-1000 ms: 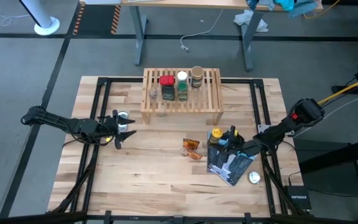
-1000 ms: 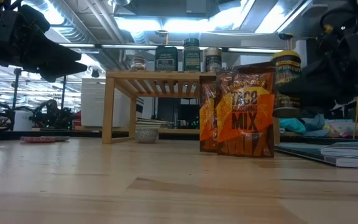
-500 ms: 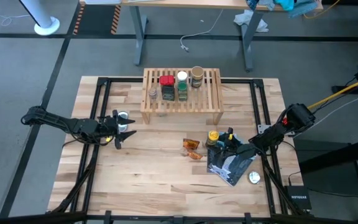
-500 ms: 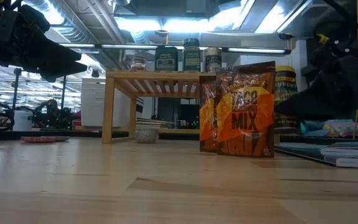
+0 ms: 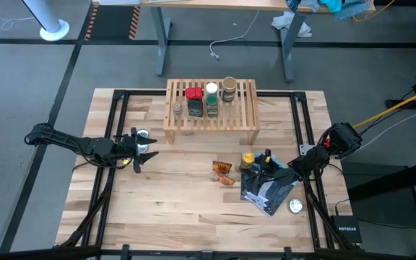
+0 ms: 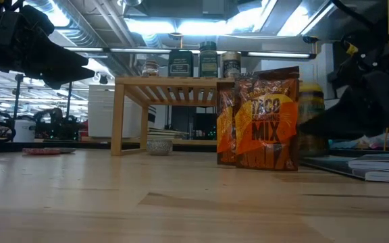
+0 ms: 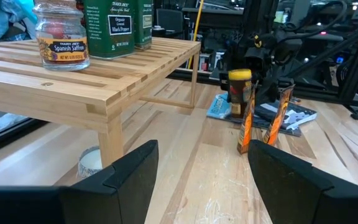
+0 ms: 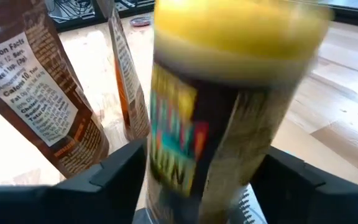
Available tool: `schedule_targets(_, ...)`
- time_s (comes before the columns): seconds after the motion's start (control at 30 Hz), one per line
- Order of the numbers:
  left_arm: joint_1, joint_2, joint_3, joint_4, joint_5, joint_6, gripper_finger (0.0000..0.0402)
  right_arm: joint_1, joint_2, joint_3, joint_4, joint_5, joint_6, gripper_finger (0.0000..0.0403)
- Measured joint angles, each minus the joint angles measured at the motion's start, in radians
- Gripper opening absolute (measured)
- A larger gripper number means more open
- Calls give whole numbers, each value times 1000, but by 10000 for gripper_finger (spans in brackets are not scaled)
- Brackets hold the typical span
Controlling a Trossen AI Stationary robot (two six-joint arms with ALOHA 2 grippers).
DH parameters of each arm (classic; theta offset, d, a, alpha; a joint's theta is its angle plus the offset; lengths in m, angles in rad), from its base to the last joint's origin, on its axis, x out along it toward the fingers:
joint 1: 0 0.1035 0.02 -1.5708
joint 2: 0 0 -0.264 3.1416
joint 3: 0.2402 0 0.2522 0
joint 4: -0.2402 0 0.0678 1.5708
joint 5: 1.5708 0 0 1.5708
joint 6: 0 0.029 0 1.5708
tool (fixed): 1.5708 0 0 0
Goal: Shelf spices
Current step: Remove the yellow seasoning bottle from the shelf
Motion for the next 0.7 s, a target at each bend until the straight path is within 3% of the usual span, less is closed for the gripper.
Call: schedule_targets(0.7, 0, 0, 0, 0, 0, 0, 241, 1, -1, 0, 59, 36, -78, 291)
